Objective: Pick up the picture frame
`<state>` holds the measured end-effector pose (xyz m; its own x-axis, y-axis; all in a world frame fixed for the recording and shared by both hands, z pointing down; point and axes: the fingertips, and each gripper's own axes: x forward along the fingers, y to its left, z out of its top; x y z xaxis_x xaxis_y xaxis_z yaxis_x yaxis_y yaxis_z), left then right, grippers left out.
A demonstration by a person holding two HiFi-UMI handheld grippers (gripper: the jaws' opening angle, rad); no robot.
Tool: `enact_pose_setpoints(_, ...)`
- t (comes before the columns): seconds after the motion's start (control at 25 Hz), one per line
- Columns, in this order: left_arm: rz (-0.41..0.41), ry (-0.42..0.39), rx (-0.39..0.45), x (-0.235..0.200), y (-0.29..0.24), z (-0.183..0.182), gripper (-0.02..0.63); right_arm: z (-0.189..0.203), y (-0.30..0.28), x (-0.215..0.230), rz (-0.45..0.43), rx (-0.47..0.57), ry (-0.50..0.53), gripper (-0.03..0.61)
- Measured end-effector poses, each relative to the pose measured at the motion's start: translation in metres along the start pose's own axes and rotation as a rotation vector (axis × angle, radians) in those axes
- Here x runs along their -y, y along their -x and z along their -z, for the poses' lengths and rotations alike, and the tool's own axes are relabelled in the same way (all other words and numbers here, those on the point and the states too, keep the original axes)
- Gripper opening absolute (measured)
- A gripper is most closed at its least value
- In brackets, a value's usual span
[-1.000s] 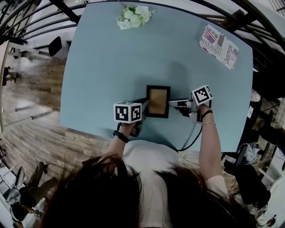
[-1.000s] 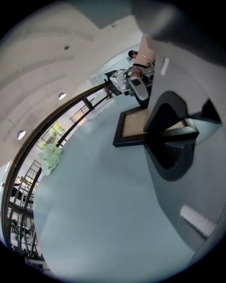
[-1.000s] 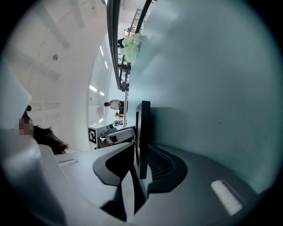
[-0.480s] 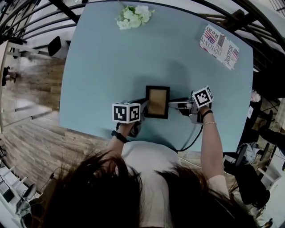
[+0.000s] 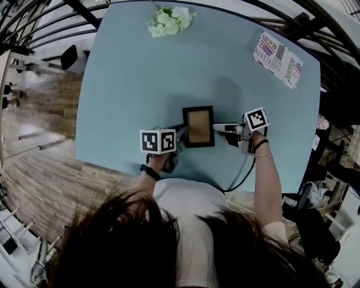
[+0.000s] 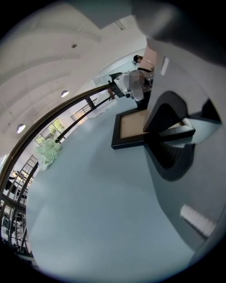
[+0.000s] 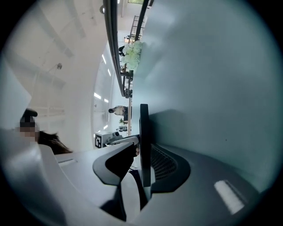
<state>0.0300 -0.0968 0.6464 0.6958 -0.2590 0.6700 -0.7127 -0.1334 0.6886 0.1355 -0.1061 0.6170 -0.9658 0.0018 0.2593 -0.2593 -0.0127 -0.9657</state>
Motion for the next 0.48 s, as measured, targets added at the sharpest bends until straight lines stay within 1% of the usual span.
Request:
enact_pose_setpoints(0.08, 0.003, 0.006, 0.001, 0.0, 0.0, -0.001, 0.135, -0.005, 0.0, 0.0, -0.006, 0.026, -0.013, 0.097)
enact_pose_setpoints(0.12, 0.013, 0.005, -0.004, 0.001, -0.002, 0.0, 0.135, -0.006, -0.004, -0.001, -0.025, 0.034, -0.032, 0.097)
enact_pose_setpoints(0.2, 0.042, 0.003, -0.028, 0.009, -0.009, 0.004, 0.133, -0.005, -0.025, -0.007, -0.067, 0.003, -0.041, 0.136)
enact_pose_setpoints(0.24, 0.051, 0.005, -0.036, 0.013, -0.013, 0.006, 0.132, -0.002, -0.04, -0.011, -0.06, -0.028, -0.029, 0.152)
enact_pose_setpoints(0.32, 0.053, 0.015, -0.029, 0.016, -0.015, 0.007, 0.132, 0.002, -0.059, -0.017, -0.031, -0.065, -0.022, 0.152)
enact_pose_setpoints(0.4, 0.057, 0.021, -0.024, 0.015, -0.014, 0.006, 0.132, 0.001, -0.061, -0.019, -0.039, -0.06, -0.027, 0.152)
enact_pose_setpoints(0.48, 0.058, 0.016, -0.029, 0.014, -0.012, 0.006, 0.132, 0.001, -0.059, -0.015, -0.017, -0.049, -0.013, 0.15)
